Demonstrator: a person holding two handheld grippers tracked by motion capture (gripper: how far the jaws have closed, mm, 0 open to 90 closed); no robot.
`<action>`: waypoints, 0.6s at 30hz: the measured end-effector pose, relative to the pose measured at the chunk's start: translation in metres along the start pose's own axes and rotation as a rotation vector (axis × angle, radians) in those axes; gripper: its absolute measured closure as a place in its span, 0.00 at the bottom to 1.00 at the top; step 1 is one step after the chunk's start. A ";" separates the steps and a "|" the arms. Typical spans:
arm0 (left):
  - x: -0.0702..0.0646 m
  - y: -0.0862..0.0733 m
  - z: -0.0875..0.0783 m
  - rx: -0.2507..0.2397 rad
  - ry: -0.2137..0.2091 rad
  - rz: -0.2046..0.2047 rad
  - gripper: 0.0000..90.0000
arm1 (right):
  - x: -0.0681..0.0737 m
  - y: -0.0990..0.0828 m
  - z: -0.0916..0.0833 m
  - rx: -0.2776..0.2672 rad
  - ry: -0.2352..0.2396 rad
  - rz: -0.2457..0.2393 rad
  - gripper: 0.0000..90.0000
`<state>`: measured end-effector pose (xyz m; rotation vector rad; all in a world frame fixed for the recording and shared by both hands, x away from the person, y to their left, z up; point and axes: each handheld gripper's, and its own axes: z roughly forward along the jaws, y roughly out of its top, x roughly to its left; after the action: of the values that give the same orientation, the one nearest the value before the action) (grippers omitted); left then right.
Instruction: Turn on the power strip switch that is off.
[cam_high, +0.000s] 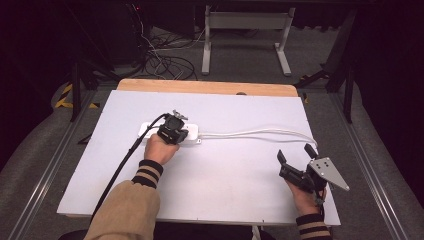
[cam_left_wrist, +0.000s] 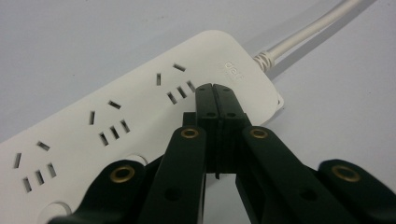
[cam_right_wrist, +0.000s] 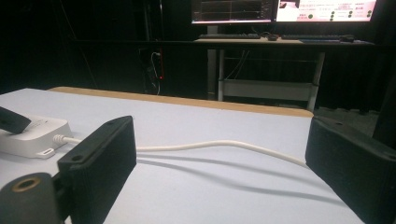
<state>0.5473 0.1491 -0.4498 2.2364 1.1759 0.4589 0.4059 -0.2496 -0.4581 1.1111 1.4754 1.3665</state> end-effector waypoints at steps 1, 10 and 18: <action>-0.002 0.000 0.000 0.008 0.018 0.015 1.00 | 0.000 0.000 0.000 0.002 -0.001 0.002 0.11; -0.001 -0.001 0.001 -0.003 0.011 0.011 1.00 | 0.000 0.000 -0.001 -0.002 0.003 0.000 0.11; -0.002 -0.001 0.000 -0.004 0.022 0.019 1.00 | 0.000 0.000 0.000 0.000 0.004 0.000 0.11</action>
<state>0.5452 0.1477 -0.4508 2.2457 1.1648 0.4943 0.4054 -0.2494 -0.4579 1.1087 1.4781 1.3703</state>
